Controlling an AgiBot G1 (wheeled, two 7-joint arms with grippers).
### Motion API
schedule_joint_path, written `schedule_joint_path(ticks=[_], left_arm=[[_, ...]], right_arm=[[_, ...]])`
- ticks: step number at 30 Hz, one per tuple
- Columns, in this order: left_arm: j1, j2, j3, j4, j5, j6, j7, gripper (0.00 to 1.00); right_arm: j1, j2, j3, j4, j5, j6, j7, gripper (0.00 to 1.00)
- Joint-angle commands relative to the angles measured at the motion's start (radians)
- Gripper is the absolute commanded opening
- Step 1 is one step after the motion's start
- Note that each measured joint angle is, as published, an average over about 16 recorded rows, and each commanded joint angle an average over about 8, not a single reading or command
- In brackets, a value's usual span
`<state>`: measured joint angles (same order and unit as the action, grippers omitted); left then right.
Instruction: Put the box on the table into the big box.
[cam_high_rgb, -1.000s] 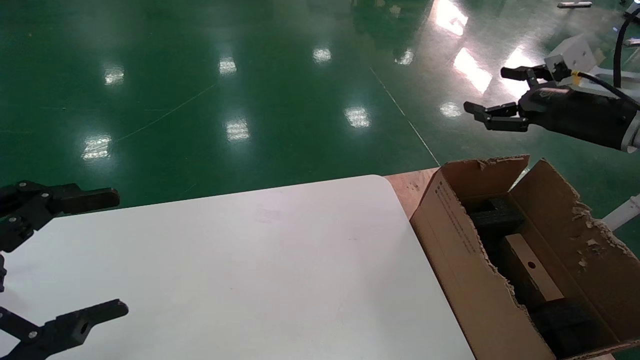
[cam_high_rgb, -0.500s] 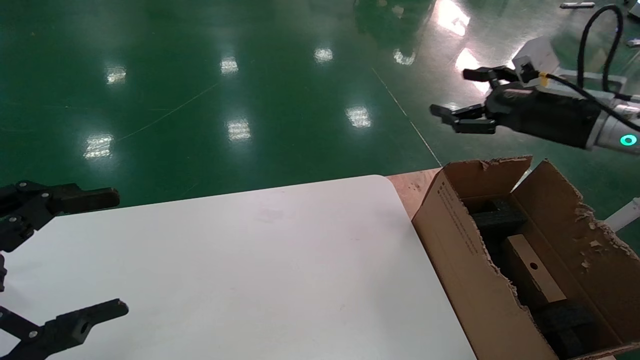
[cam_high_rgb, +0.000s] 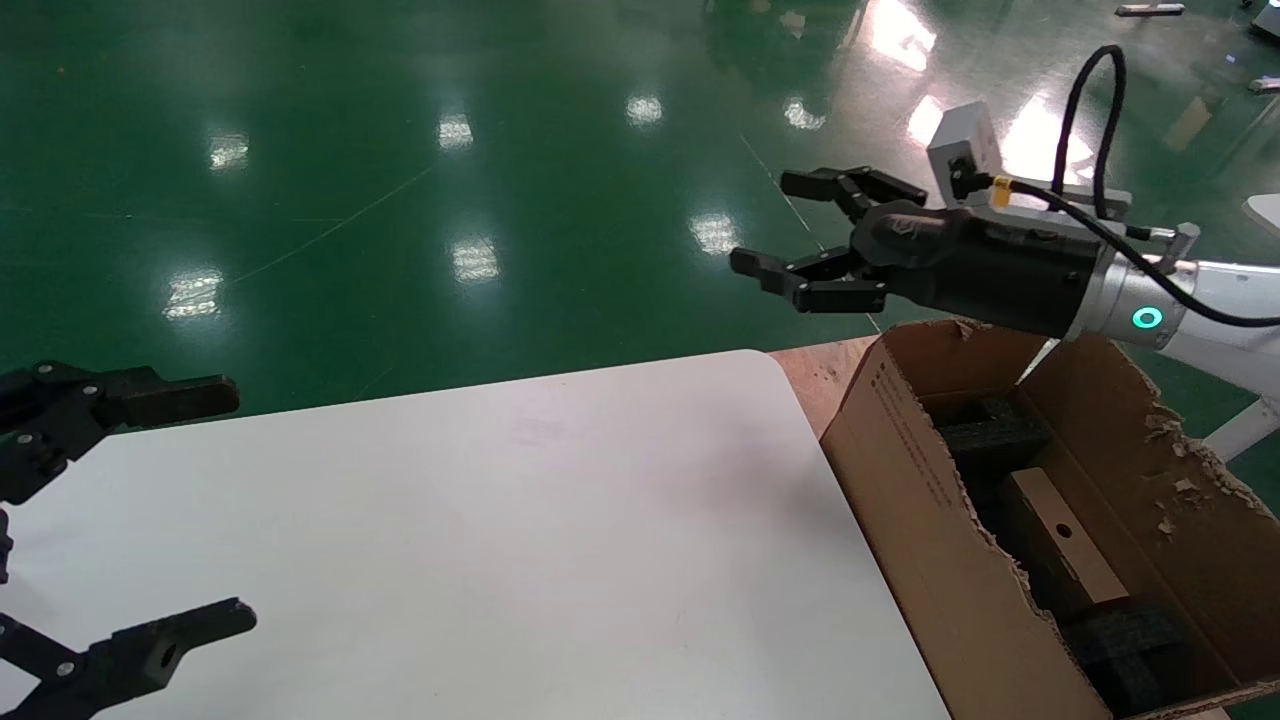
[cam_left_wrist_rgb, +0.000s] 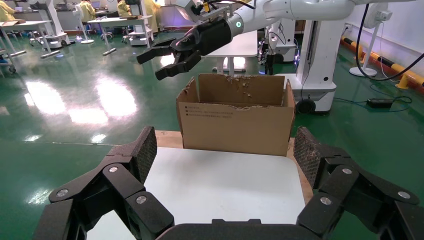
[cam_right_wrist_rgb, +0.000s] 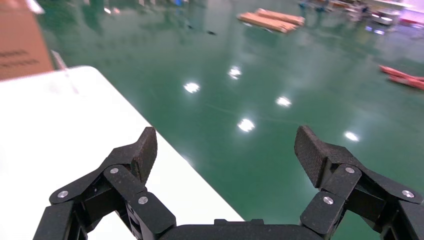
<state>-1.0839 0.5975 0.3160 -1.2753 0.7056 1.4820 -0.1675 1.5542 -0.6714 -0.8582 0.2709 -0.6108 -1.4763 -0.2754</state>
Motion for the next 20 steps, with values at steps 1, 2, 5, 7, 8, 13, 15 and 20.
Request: schedule_joint_path(ticks=[1, 2, 5, 7, 8, 13, 15, 20], left_arm=[[0.0, 0.0, 0.0, 0.0, 0.0, 0.0, 0.0, 1.0], [0.0, 0.0, 0.0, 0.0, 0.0, 0.0, 0.0, 1.0], [0.0, 0.0, 0.0, 0.0, 0.0, 0.0, 0.0, 1.0], [0.0, 0.0, 0.0, 0.0, 0.0, 0.0, 0.0, 1.0], [0.0, 0.0, 0.0, 0.0, 0.0, 0.0, 0.0, 1.0], [0.0, 0.0, 0.0, 0.0, 0.0, 0.0, 0.0, 1.0], [0.0, 0.0, 0.001, 0.0, 0.0, 0.0, 0.0, 1.0], [0.0, 0.0, 0.001, 0.0, 0.0, 0.0, 0.0, 1.0]], right_arm=[[-0.026, 0.003, 0.031, 0.055, -0.006, -0.001, 0.025, 1.0], [-0.039, 0.005, 0.047, 0.082, -0.01, -0.002, 0.038, 1.0], [-0.078, 0.01, 0.094, 0.165, -0.02, -0.003, 0.076, 1.0], [-0.104, 0.013, 0.126, 0.221, -0.026, -0.004, 0.101, 1.0], [-0.118, 0.015, 0.142, 0.248, -0.029, -0.005, 0.114, 1.0], [-0.182, 0.023, 0.219, 0.383, -0.045, -0.007, 0.175, 1.0], [-0.207, 0.026, 0.25, 0.438, -0.052, -0.008, 0.2, 1.0], [-0.253, 0.032, 0.306, 0.535, -0.063, -0.01, 0.245, 1.0]])
